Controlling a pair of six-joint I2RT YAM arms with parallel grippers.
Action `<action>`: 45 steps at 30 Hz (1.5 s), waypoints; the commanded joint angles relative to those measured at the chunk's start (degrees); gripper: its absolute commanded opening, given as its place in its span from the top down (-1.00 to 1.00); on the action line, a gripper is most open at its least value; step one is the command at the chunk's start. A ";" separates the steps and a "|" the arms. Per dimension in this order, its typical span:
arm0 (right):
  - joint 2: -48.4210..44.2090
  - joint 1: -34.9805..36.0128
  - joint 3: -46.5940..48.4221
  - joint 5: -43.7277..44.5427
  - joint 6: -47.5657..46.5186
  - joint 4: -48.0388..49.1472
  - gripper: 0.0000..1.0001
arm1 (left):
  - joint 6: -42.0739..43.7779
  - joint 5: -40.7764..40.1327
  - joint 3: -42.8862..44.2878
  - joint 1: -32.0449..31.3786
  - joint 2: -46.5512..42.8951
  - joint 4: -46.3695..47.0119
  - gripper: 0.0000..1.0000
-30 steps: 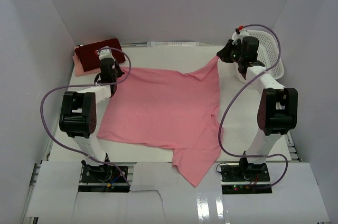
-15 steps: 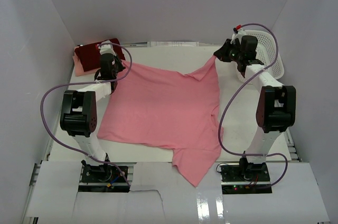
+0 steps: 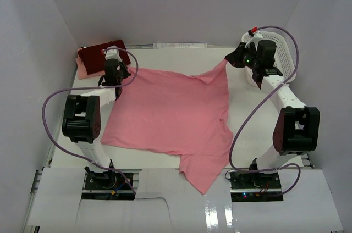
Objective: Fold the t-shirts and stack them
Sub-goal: Fold the flattened tshirt in 1/3 of the way
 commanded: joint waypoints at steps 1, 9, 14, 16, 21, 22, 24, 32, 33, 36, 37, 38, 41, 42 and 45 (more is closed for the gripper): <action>-3.21 -0.04 -1.65 -0.93 0.47 -0.54 0.85 | 0.73 1.11 -1.56 0.16 -3.60 1.15 1.00; -6.72 0.67 -6.57 -0.40 0.39 -1.51 0.85 | 0.47 2.88 -2.70 0.16 -4.12 1.15 1.00; -9.01 0.75 -8.77 0.48 -0.23 -2.73 0.85 | 1.17 0.33 -5.07 0.16 -6.49 1.07 1.00; -9.97 0.75 -9.30 1.00 -0.41 -3.18 0.84 | 1.70 -1.34 -6.31 0.16 -7.81 1.15 1.00; -11.29 0.75 -9.74 2.06 -0.93 -4.50 0.85 | 2.58 -3.27 -7.98 0.51 -9.66 1.07 1.00; -11.38 0.75 -9.83 2.06 -0.93 -4.76 0.85 | 2.67 -3.36 -8.07 0.60 -10.01 1.07 1.00; -11.73 0.75 -9.83 2.15 -0.93 -5.20 0.85 | 2.84 -3.62 -8.24 0.78 -10.27 1.07 1.00; -14.11 0.67 -10.53 4.52 -1.55 -6.96 0.85 | 3.37 -3.98 -8.15 1.39 -10.36 0.63 1.00; -14.28 0.67 -10.53 4.69 -1.64 -7.13 0.85 | 3.28 -3.89 -8.16 1.39 -10.28 0.63 1.00; -14.63 0.49 -10.88 5.74 -1.81 -7.66 0.85 | 3.02 -3.80 -8.51 1.48 -9.93 0.63 1.00; -14.81 0.32 -10.97 5.92 -1.73 -7.66 0.85 | 3.02 -3.80 -8.51 1.48 -9.92 0.63 1.00; -14.81 0.23 -11.06 6.01 -1.64 -7.66 0.85 | 3.02 -3.72 -8.68 1.48 -9.84 0.63 1.00; -15.43 -0.12 -11.59 6.45 -1.55 -7.66 0.85 | 2.93 -3.54 -8.51 1.48 -9.57 0.63 1.00; -15.60 -0.30 -11.76 6.54 -1.55 -7.66 0.85 | 2.93 -3.45 -8.51 1.48 -9.49 0.63 1.00; -16.13 -0.30 -12.11 6.72 -1.55 -9.23 0.85 | 2.84 -3.45 -8.42 1.48 -9.13 0.63 1.00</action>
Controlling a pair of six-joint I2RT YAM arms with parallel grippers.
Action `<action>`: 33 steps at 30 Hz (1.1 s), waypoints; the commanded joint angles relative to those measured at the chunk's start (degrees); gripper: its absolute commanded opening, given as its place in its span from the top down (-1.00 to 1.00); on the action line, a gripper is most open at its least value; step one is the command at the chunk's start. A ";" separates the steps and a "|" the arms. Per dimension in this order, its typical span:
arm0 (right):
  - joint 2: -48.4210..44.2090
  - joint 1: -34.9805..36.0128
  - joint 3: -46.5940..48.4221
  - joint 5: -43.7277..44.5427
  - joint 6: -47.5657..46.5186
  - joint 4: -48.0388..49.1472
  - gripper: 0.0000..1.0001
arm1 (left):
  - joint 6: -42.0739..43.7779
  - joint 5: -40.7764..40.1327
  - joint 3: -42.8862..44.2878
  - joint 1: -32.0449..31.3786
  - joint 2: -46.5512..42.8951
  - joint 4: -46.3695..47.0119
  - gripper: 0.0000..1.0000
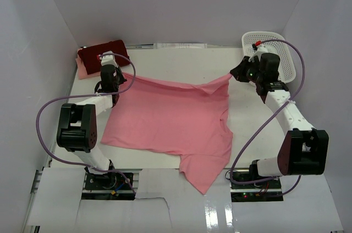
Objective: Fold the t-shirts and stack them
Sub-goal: Fold the flattened tshirt in 1/3 of the way
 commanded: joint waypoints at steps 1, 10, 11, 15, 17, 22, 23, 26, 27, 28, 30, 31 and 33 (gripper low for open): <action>-2.43 -0.39 -0.57 1.06 -0.94 -1.05 0.85 | 0.24 -0.19 -0.14 0.43 -1.59 0.78 1.00; -4.80 -0.48 -2.07 1.67 -0.94 -2.19 0.85 | -0.20 -0.20 -1.19 0.43 -2.91 0.60 1.00; -5.06 -0.39 -2.42 1.76 -0.94 -2.28 0.85 | -0.37 -0.28 -1.36 0.43 -3.17 0.60 1.00; -6.29 -0.39 -2.68 1.94 -0.85 -3.15 0.85 | -0.72 -0.28 -1.89 0.43 -3.79 0.08 1.00; -6.91 -0.39 -3.03 1.76 -0.85 -3.68 0.85 | -0.90 0.07 -2.16 0.43 -4.14 -0.10 1.00; -8.05 -0.48 -3.92 2.11 -0.76 -4.65 0.85 | -1.08 0.51 -2.42 0.43 -5.46 -1.07 1.00; -8.49 -0.39 -4.26 2.11 -0.76 -4.91 0.85 | -1.08 0.51 -2.77 0.43 -5.81 -1.15 1.00; -9.19 -0.48 -4.71 2.20 -0.76 -5.53 0.85 | -0.99 0.77 -3.12 0.43 -6.86 -1.42 1.00; -9.37 -0.48 -5.06 2.20 -0.76 -5.70 0.85 | -0.99 0.95 -3.04 0.43 -7.04 -1.51 1.00; -9.63 -0.48 -5.15 2.29 -0.68 -5.79 0.85 | -0.90 1.12 -3.12 0.43 -7.30 -1.68 1.00; -9.81 -0.39 -5.41 2.20 -0.59 -6.32 0.84 | -0.99 1.82 -3.39 0.43 -7.74 -1.95 1.00; -9.98 -0.48 -5.58 2.29 -0.59 -6.32 0.84 | -0.90 2.00 -3.56 0.43 -8.27 -2.12 1.00; -10.42 -0.39 -5.85 2.11 -0.41 -6.41 0.85 | -0.99 1.83 -4.18 0.43 -8.62 -2.30 1.00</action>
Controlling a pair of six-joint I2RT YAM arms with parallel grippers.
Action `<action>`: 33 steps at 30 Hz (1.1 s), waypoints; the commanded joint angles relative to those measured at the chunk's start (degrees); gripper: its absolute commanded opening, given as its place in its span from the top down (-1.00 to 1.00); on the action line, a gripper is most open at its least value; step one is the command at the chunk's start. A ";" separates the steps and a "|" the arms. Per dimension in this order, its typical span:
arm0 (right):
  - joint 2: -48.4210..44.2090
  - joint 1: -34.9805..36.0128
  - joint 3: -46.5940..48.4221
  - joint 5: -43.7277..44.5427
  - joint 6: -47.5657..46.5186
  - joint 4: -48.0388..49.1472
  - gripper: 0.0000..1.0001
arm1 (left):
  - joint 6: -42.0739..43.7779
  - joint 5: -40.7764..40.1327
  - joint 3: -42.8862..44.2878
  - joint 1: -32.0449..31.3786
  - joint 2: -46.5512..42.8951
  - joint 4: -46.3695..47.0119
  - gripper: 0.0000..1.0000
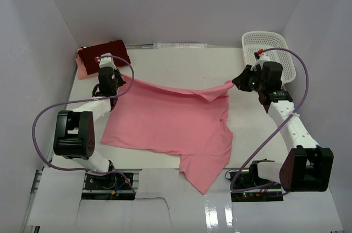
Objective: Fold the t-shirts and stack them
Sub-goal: Fold the flattened tshirt in 1/3 of the way
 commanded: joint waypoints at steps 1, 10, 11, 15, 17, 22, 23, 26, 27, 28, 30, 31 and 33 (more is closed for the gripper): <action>-2.29 -0.30 -0.76 0.43 -0.21 0.08 0.84 | -0.11 0.71 -1.29 0.28 -3.97 -0.79 1.00; -4.67 -0.04 -2.60 0.69 -0.21 -1.41 0.85 | -0.03 0.45 -2.70 0.28 -5.46 -2.02 1.00; -4.93 0.05 -3.04 0.87 -0.30 -1.50 0.85 | -0.11 0.27 -2.79 0.28 -5.46 -2.02 1.00; -6.16 0.40 -4.36 1.48 -0.30 -2.29 0.85 | -0.20 0.19 -3.40 0.28 -5.55 -2.37 1.00; -6.95 0.66 -5.06 1.75 -0.21 -2.64 0.85 | -0.38 -0.08 -4.10 0.28 -5.90 -2.64 1.00; -8.88 1.02 -7.87 2.28 0.31 -2.55 0.85 | -1.16 -0.25 -5.33 0.28 -7.04 -3.34 1.00; -9.06 1.02 -8.05 2.28 0.40 -2.64 0.85 | -1.25 -0.08 -5.42 0.28 -7.22 -3.43 1.00; -10.20 1.37 -9.11 2.28 0.66 -3.17 0.85 | -1.61 -0.08 -5.69 0.28 -7.48 -4.04 1.00; -10.47 1.46 -9.28 2.28 0.75 -3.43 0.85 | -1.52 -0.17 -5.69 0.28 -7.57 -4.30 1.00; -10.99 1.54 -9.89 2.45 0.75 -3.61 0.85 | -1.61 -0.17 -5.78 0.28 -7.75 -4.74 1.00; -11.52 1.63 -10.16 2.45 0.75 -4.05 0.84 | -1.78 -0.25 -5.95 0.28 -8.19 -5.10 1.00; -12.05 1.72 -10.34 2.54 0.75 -4.48 0.84 | -1.70 -0.34 -5.95 0.28 -8.36 -5.36 1.00; -12.66 1.63 -10.78 2.54 0.75 -5.10 0.85 | -1.87 -0.17 -6.21 0.28 -8.89 -5.71 1.00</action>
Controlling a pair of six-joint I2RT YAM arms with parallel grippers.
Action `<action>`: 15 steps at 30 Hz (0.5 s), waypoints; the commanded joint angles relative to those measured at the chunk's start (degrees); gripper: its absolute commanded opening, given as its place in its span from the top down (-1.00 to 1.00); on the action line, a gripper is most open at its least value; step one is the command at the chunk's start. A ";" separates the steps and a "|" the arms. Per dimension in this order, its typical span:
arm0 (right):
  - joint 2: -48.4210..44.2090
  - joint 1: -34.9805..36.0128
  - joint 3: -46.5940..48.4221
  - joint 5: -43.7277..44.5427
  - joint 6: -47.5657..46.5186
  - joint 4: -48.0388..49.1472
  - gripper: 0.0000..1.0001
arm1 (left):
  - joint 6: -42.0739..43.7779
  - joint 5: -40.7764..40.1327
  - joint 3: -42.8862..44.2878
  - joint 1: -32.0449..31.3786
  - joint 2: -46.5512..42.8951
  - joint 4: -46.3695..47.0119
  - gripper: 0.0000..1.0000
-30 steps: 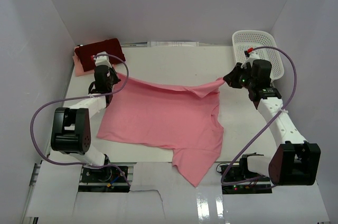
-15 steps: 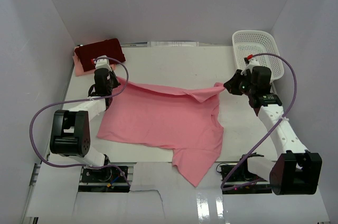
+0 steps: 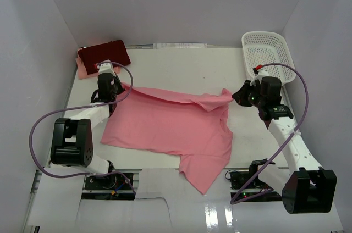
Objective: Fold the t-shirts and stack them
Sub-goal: Fold the flattened tshirt in 1/3 of the way
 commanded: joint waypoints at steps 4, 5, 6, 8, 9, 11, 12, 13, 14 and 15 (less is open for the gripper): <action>-2.59 0.43 -0.88 0.66 0.38 -2.09 0.85 | -0.78 -0.51 -1.32 0.28 -4.76 -2.09 1.00; -2.77 0.43 -0.97 0.57 0.38 -2.35 0.85 | -0.87 -0.60 -1.41 0.28 -5.03 -2.26 1.00; -3.12 0.61 -0.97 0.66 0.47 -2.71 0.85 | -0.87 -0.61 -1.59 0.28 -5.46 -2.44 1.00; -3.39 0.70 -1.14 0.92 0.56 -3.58 0.84 | -0.87 -0.87 -1.76 0.28 -5.91 -3.14 1.00; -3.47 0.78 -1.06 1.01 0.47 -3.94 0.85 | -0.95 -0.96 -1.85 0.28 -6.17 -3.32 1.00; -3.74 0.87 -0.97 1.19 0.38 -4.99 0.85 | -1.04 -1.04 -2.29 0.28 -6.87 -3.76 1.00; -3.74 0.96 -0.97 1.36 0.38 -5.26 0.85 | -1.04 -1.04 -2.38 0.28 -7.05 -3.93 1.00; -3.83 0.96 -0.97 1.27 0.38 -5.52 0.85 | -1.04 -1.13 -2.47 0.28 -7.31 -4.46 1.00; -3.74 0.96 -0.88 1.27 0.38 -6.57 0.85 | -1.04 -1.22 -2.55 0.28 -7.49 -4.72 1.00; -3.65 1.13 -0.62 1.27 0.38 -7.19 0.85 | -0.96 -1.22 -2.64 0.28 -7.66 -4.99 1.00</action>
